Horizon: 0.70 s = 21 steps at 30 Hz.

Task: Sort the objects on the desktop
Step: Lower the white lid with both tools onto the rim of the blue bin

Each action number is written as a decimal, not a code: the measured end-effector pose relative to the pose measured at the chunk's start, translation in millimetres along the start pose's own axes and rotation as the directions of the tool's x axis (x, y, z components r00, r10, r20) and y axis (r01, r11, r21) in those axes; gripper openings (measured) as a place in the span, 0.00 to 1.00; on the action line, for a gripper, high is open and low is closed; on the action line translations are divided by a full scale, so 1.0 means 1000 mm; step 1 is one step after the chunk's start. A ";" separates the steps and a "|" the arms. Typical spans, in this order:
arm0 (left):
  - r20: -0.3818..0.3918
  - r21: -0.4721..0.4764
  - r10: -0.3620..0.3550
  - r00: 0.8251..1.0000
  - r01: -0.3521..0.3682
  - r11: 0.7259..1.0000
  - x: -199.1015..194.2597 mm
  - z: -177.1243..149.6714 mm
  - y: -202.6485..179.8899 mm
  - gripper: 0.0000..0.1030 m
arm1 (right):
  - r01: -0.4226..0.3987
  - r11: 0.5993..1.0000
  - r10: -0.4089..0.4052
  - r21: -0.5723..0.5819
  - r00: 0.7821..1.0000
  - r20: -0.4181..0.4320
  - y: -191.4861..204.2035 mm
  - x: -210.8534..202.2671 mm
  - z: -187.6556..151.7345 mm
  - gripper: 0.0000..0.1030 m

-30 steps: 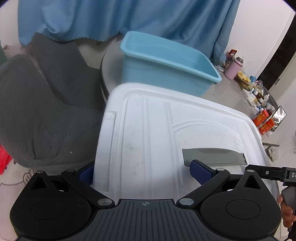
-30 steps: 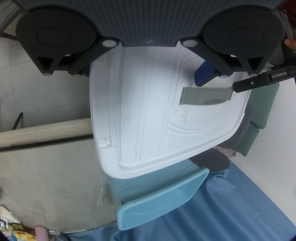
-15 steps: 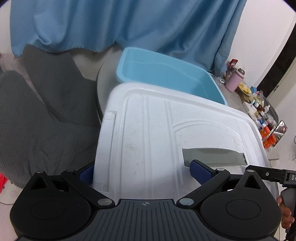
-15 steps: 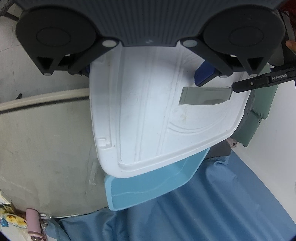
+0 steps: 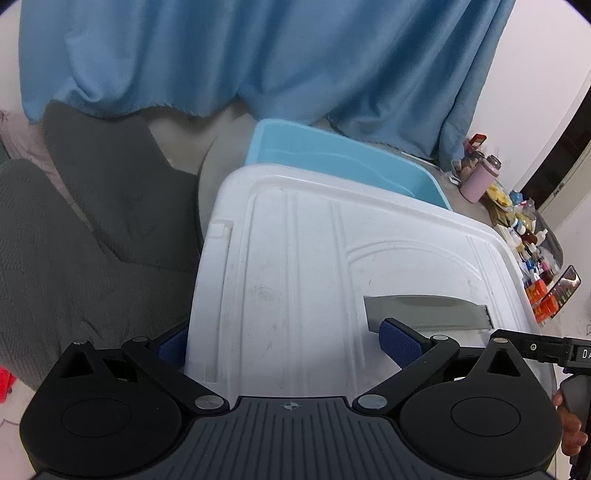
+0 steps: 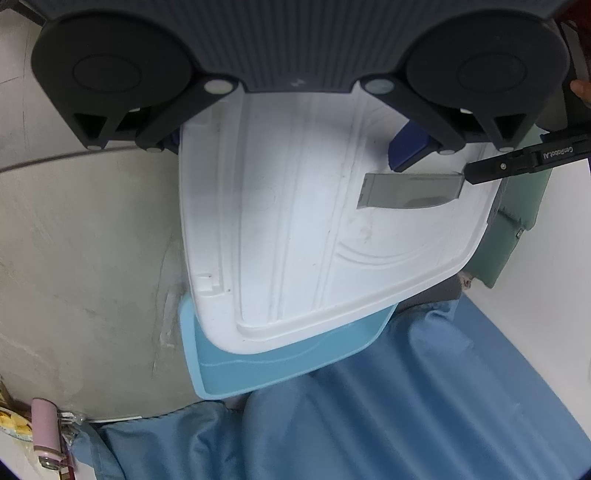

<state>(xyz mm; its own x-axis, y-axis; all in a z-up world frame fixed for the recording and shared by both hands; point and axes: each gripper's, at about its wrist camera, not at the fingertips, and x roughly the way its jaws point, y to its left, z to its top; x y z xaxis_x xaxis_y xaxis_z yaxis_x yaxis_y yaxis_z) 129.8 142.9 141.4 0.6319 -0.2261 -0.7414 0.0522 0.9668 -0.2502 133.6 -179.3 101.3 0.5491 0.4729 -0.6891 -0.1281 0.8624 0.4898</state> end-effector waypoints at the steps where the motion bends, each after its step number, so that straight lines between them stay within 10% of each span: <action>1: 0.000 0.001 -0.003 1.000 0.003 1.000 0.003 0.005 0.002 1.00 | 0.003 1.000 -0.003 0.002 1.000 0.003 0.001 0.002 0.003 0.99; 21: -0.011 0.063 -0.058 0.998 0.058 0.996 0.052 0.086 0.014 1.00 | 0.046 0.997 -0.050 0.061 0.997 0.052 0.008 0.028 0.052 0.99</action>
<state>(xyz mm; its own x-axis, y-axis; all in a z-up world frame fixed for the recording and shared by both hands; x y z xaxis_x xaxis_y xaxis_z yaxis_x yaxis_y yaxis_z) 229.8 155.0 152.9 0.6193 -0.2828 -0.7325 0.1377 0.9575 -0.2532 190.8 -168.1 113.7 0.5970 0.4196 -0.6837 -0.0519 0.8708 0.4890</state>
